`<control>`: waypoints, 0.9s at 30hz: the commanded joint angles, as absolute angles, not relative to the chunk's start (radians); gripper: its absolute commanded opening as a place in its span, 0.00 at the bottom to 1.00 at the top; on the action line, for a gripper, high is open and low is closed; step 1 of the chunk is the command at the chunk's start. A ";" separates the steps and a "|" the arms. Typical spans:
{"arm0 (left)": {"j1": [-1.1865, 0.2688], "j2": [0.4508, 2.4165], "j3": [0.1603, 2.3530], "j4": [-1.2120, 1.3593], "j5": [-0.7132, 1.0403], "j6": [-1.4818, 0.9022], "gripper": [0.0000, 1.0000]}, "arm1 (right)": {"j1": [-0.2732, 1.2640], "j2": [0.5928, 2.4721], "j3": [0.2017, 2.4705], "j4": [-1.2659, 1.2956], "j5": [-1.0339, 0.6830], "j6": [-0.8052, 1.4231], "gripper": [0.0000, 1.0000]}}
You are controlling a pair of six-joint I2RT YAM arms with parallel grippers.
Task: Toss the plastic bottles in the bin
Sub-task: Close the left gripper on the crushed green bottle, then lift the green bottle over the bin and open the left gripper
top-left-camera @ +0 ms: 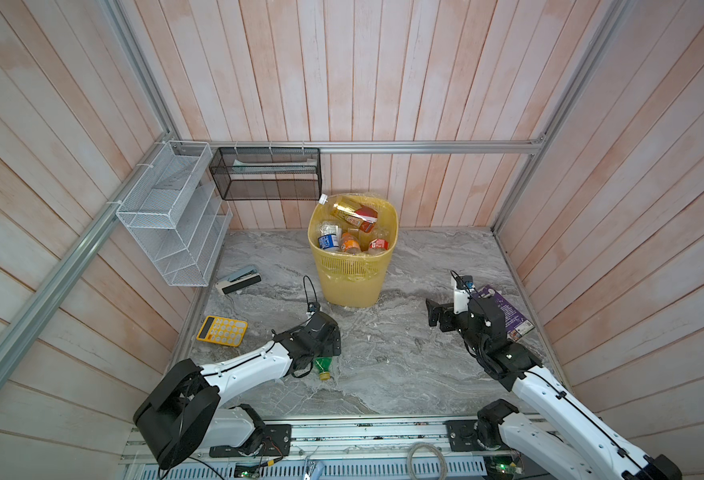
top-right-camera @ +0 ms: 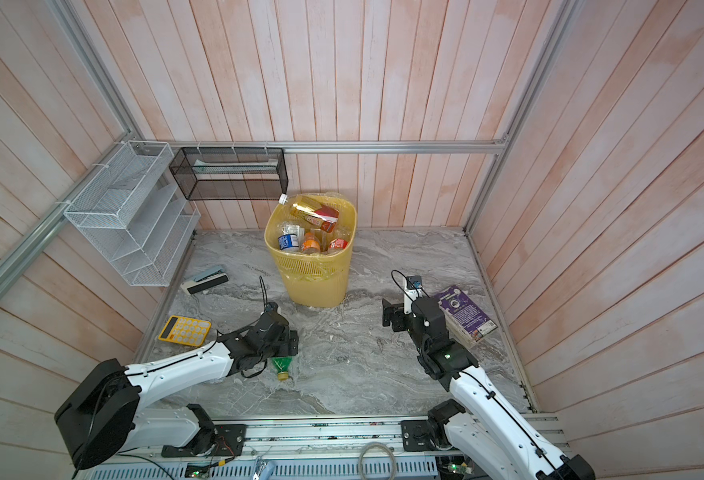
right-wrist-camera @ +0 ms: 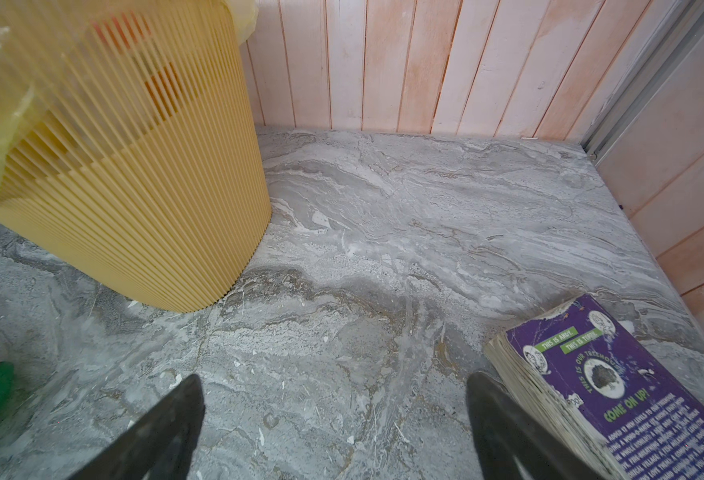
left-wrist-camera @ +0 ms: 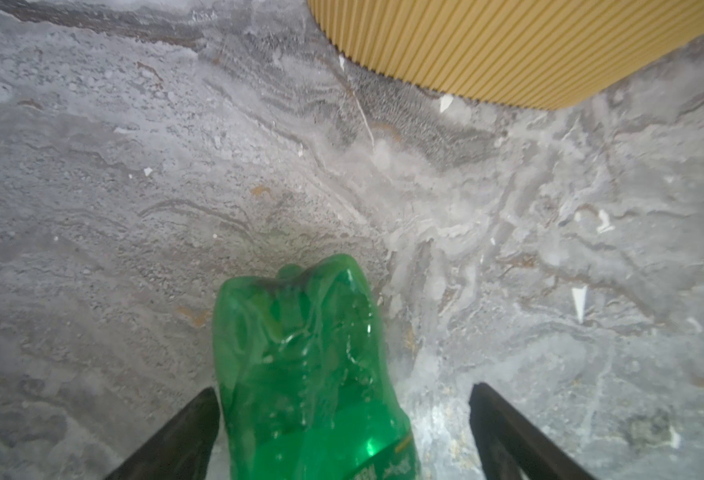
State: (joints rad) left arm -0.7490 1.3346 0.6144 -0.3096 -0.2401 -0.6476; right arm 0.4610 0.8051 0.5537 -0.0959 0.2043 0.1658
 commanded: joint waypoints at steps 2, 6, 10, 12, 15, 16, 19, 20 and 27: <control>-0.777 1.390 0.629 -0.367 -0.269 -0.618 0.94 | 0.453 0.809 0.534 -0.069 0.189 0.180 0.98; -0.796 1.466 0.676 -0.389 -0.286 -0.600 0.92 | 0.453 0.813 0.537 -0.068 0.187 0.179 0.98; -0.813 1.502 0.706 -0.410 -0.297 -0.597 0.79 | 0.451 0.809 0.535 -0.072 0.189 0.181 0.98; -0.818 1.483 0.697 -0.410 -0.305 -0.609 0.76 | 0.451 0.804 0.534 -0.071 0.190 0.181 0.98; -0.818 1.410 0.669 -0.407 -0.326 -0.641 0.73 | 0.449 0.802 0.531 -0.071 0.190 0.181 0.98; -0.818 1.370 0.655 -0.403 -0.333 -0.652 0.72 | 0.449 0.803 0.529 -0.071 0.189 0.181 0.98; -0.818 1.225 0.621 -0.389 -0.361 -0.682 0.71 | 0.449 0.806 0.530 -0.068 0.189 0.182 0.98; -0.818 1.173 0.611 -0.387 -0.375 -0.691 0.71 | 0.450 0.805 0.528 -0.068 0.191 0.183 0.98; -0.822 0.687 0.592 -0.285 -0.522 -0.566 0.60 | 0.447 0.735 0.501 -0.046 0.286 0.199 0.98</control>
State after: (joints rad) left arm -0.8177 0.8120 0.6022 -0.3595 -0.4202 -0.6373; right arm 0.4534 0.7753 0.5209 -0.0742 0.2321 0.1837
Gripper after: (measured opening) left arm 0.660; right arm 0.984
